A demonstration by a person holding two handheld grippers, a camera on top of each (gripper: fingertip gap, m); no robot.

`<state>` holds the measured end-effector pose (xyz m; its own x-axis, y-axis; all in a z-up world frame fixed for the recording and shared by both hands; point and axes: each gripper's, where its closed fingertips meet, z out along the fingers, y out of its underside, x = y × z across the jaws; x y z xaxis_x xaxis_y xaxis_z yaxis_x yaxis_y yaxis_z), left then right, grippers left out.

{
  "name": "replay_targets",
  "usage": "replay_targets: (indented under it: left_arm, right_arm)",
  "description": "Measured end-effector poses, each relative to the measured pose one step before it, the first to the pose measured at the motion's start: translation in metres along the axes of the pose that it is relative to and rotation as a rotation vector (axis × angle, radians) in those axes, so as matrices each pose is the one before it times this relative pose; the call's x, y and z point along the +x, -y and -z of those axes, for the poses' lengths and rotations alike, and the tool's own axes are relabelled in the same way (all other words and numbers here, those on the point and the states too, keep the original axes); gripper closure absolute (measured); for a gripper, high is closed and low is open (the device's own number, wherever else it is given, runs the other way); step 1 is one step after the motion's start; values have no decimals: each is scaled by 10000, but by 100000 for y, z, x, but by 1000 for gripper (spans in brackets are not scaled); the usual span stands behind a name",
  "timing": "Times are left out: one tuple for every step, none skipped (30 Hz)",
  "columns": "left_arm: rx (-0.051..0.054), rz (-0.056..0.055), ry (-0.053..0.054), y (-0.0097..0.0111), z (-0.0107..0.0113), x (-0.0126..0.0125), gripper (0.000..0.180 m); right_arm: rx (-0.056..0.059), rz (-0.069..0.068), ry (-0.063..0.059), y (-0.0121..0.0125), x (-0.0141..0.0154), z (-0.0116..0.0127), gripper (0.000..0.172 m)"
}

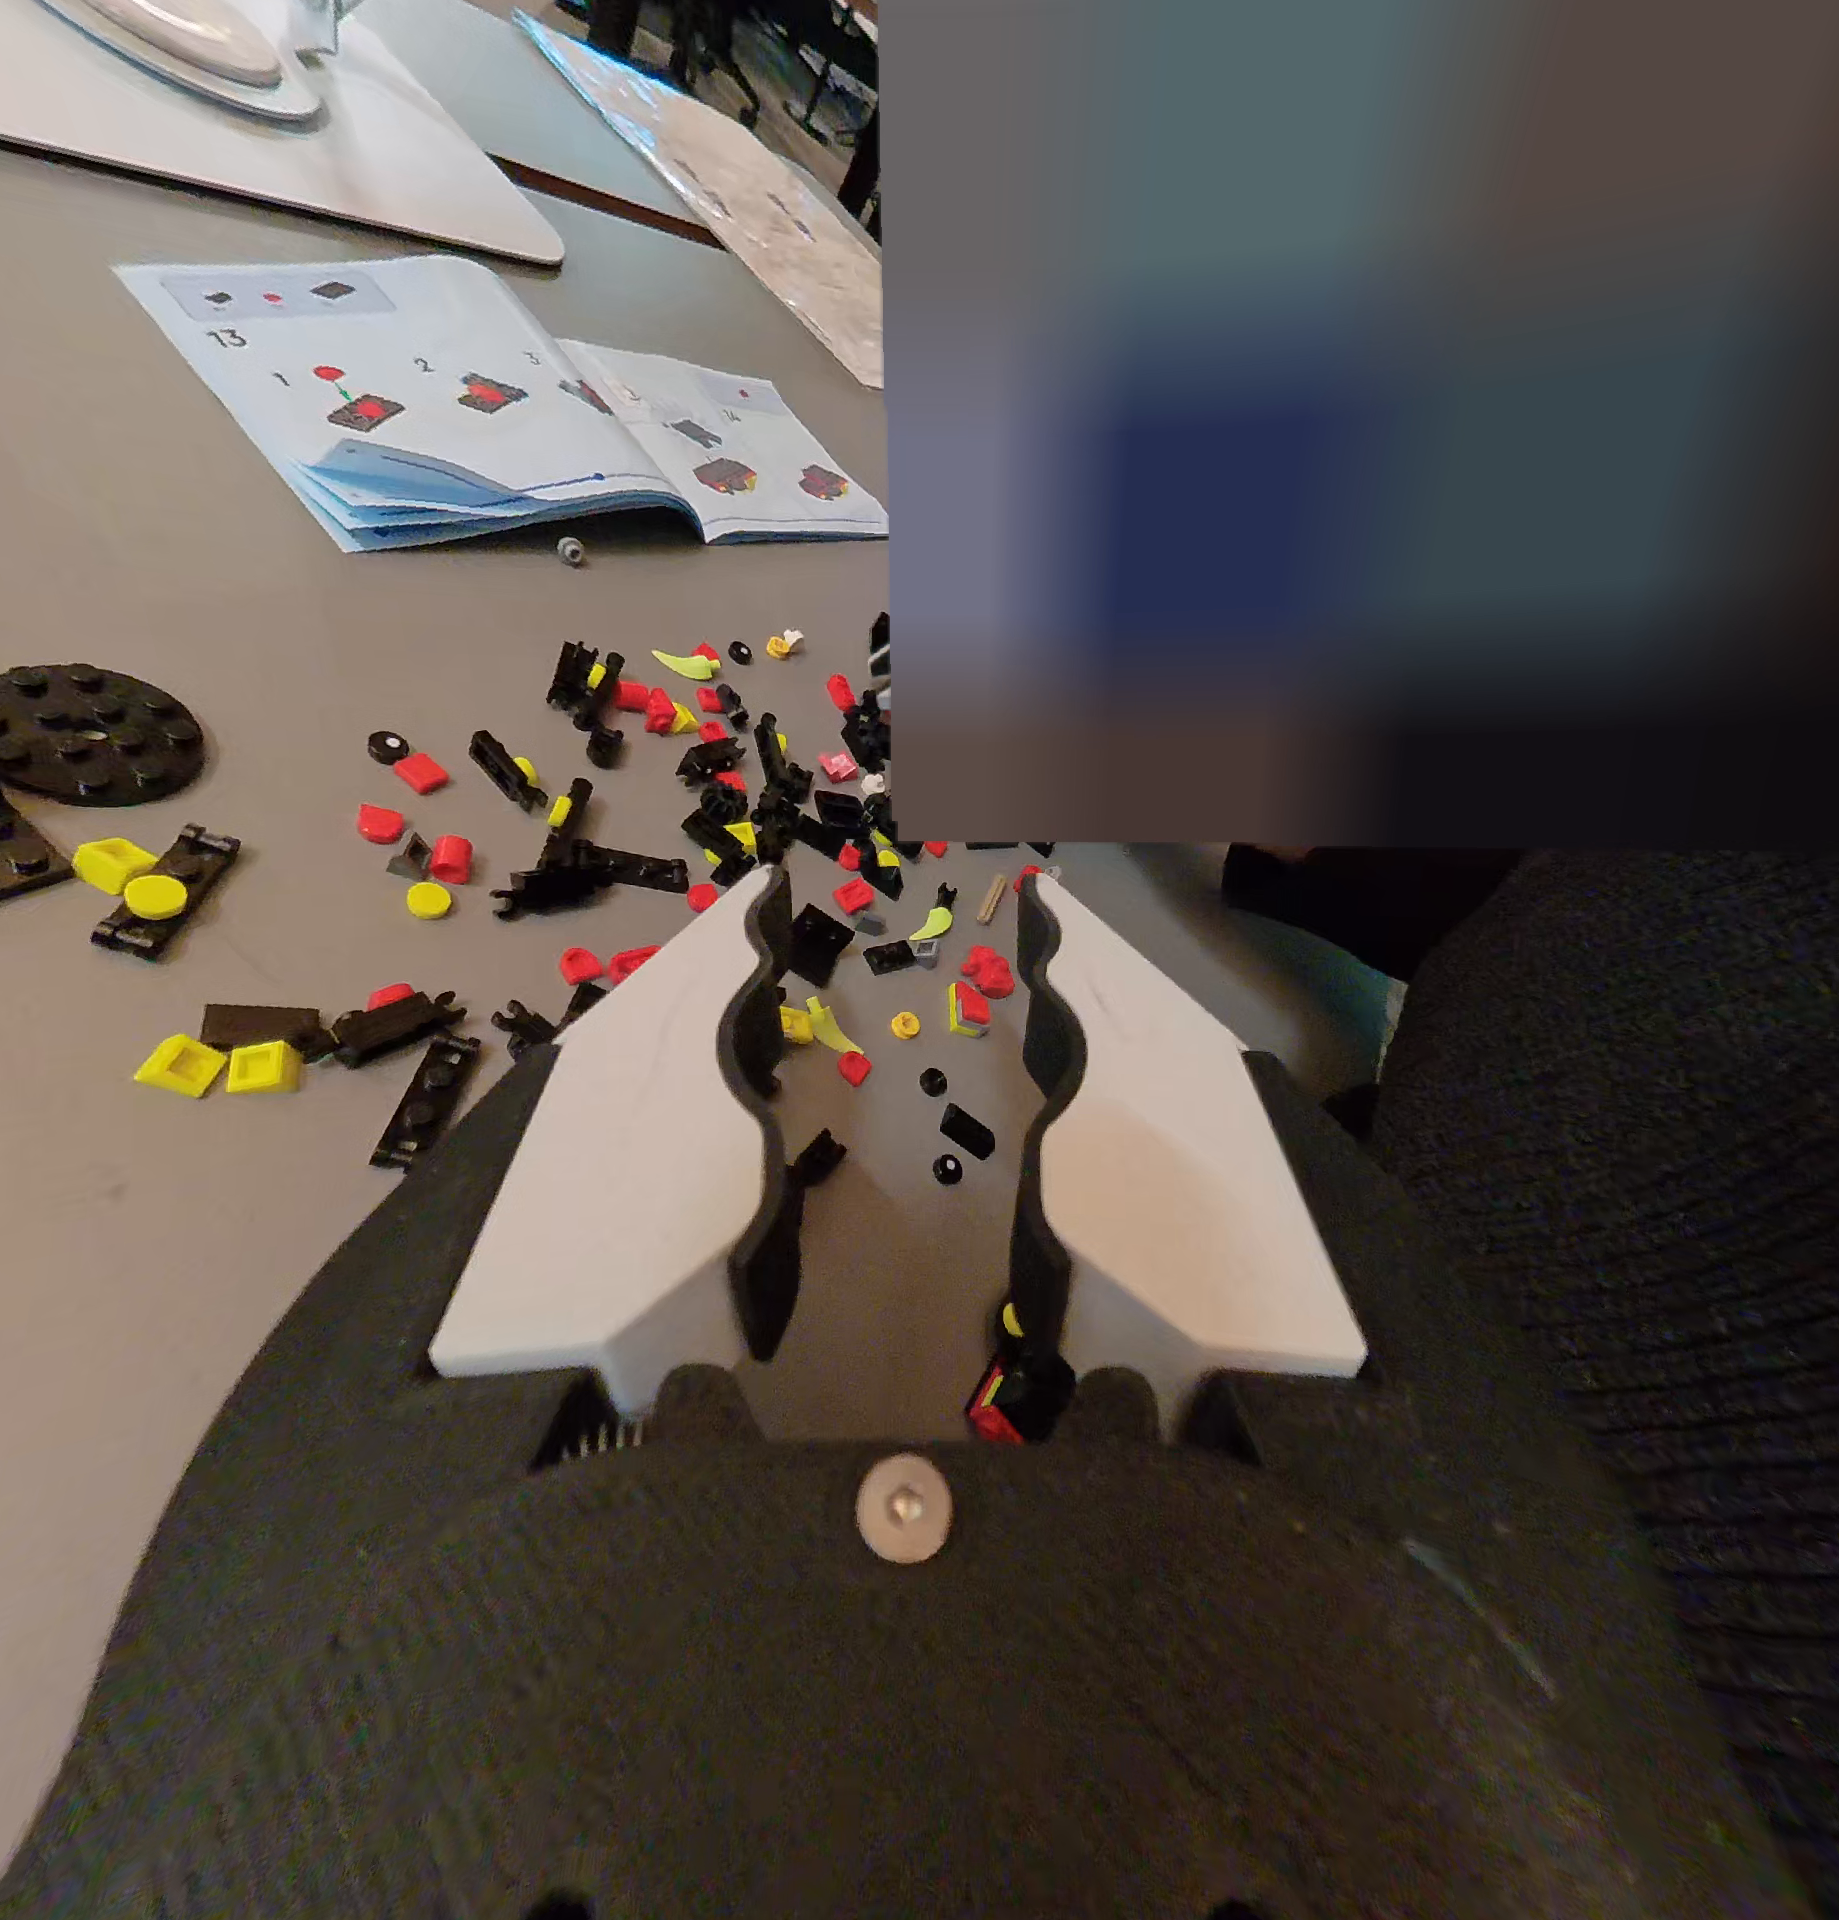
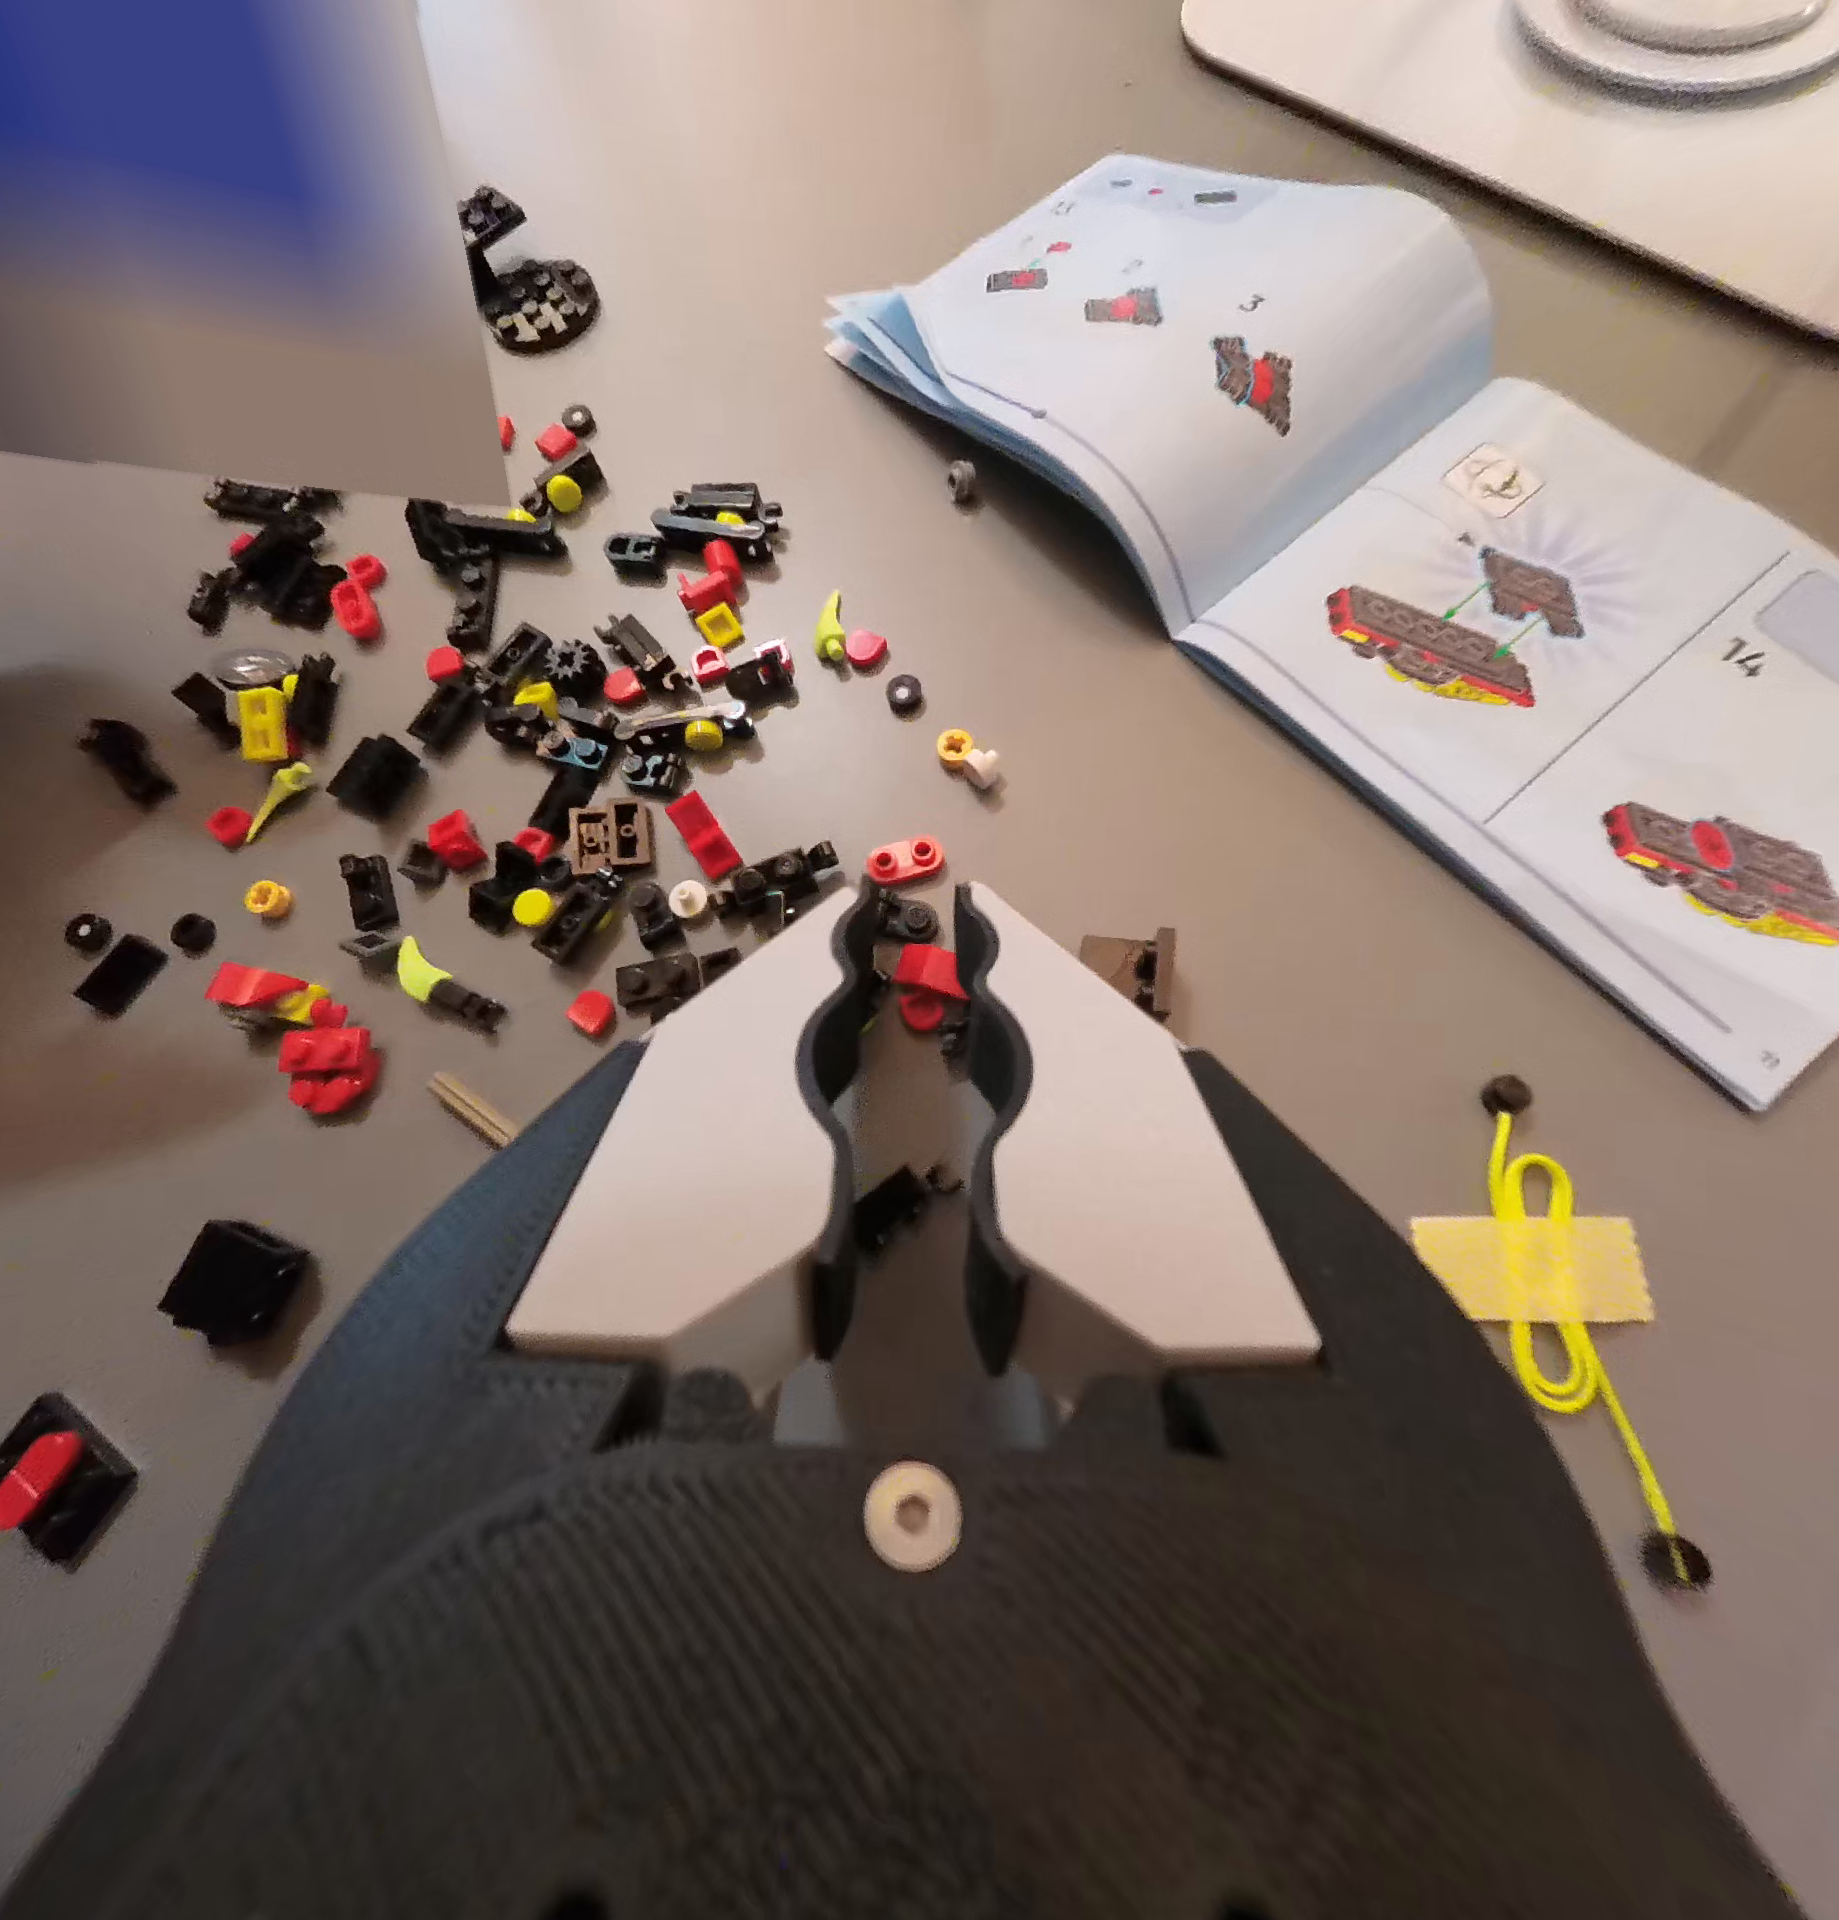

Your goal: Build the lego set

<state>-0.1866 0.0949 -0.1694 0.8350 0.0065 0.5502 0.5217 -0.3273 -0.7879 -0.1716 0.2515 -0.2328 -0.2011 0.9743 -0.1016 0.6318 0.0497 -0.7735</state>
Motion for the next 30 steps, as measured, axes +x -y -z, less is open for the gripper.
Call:
replay_targets:
  left_arm:
    - [23, 27, -6, 28, 14, -17, 139]
    - [20, 32, -9, 37, 10, -27, 139]
    - [14, 36, -12, 27, 3, -10, 139]
    - [9, 36, -13, 4, 11, -6, 139]
    - [5, 27, -14, 4, 6, 2, 139]
    - [7, 6, -4, 17, -2, 15, 139]
    - [3, -15, 6, 17, 2, 14, 139]
    - [-6, -22, 1, 5, -2, 38, 139]
    - [-11, -25, -10, -4, -20, 83, 139]
    - [-15, -29, -16, -18, -9, 96, 139]
    - [-13, -40, -14, -2, -6, 119, 138]
    - [-6, -53, -6, 8, -1, 112, 138]
    - [-4, -55, -2, 11, 8, 120, 138]
    - [-6, -50, -5, 11, 20, 119, 138]
    - [-5, -48, -6, 8, 18, 130, 139]
    - [2, -52, -3, 12, 32, 123, 139]
    - [11, -47, -3, 27, 37, 118, 139]
    - [11, -29, -17, 27, 37, 114, 139]
    - [2, -11, -31, -1, 27, 122, 139]
    - [-1, -4, -31, -9, 29, 113, 139]
    - [9, -5, -32, 11, 23, 106, 139]
    - [12, -4, -30, 15, 10, 89, 139]
    - [7, 1, -27, 13, 16, 81, 139]
    - [-1, 1, -22, -4, 0, 53, 139]
    - [-6, -4, -6, -5, 5, 19, 139]
    - [1, -4, 4, 11, 13, -10, 139]
    - [17, 7, 7, 37, 25, -24, 139]
    - [22, 24, 5, 29, 18, -42, 139]
    - [16, 38, 0, 26, 14, -48, 139]
    - [14, 42, -3, 30, -3, -41, 139]
  right_arm:
    - [-79, 28, 6, -91, -38, -88, 159]
    - [-100, 54, 14, -125, -74, -104, 159]
    - [-94, 76, -10, -111, -74, -119, 158]
    - [-64, 71, -54, -84, -2, -70, 159]
    - [-30, 51, -60, -35, 19, -29, 160]
    - [-13, 34, -28, -21, -2, -26, 162]
    - [-13, 14, 28, -17, -46, -9, 164]
    - [-13, 17, 75, -10, -100, 0, 166]
    - [-2, 35, 69, -13, -115, 8, 169]
    - [27, 47, 18, 34, -75, 22, 170]
    - [44, 45, -5, 59, -30, 41, 172]
    - [29, 30, -2, 34, -20, 29, 172]
    - [2, 12, 3, 2, 4, -1, 172]
    - [-3, -6, 1, 0, 26, 1, 172]
    - [13, -19, -11, 16, 38, 13, 171]
    - [33, -19, -41, 44, 77, 14, 168]
    - [44, -25, -86, 82, 136, 12, 164]
    - [36, -25, -86, 90, 137, -21, 160]
    - [-3, -6, -41, 39, 61, -65, 157]
    - [-53, 17, -42, -25, 45, -117, 157]
    - [-82, 43, -71, -44, 76, -153, 156]
    - [-64, 69, -93, -7, 114, -160, 156]
    - [-14, 81, -89, 80, 117, -137, 157]
    - [-11, 71, -48, 93, 52, -133, 157]
    - [-4, 55, 4, 80, -11, -96, 158]
    - [-1, 30, 20, 34, -23, -55, 159]
    - [0, 9, 21, 18, -7, -21, 159]
    - [2, -3, 29, -18, 12, 23, 159]
    - [22, 11, 11, 11, 50, 53, 159]
    - [75, 26, -9, 79, 69, 115, 159]
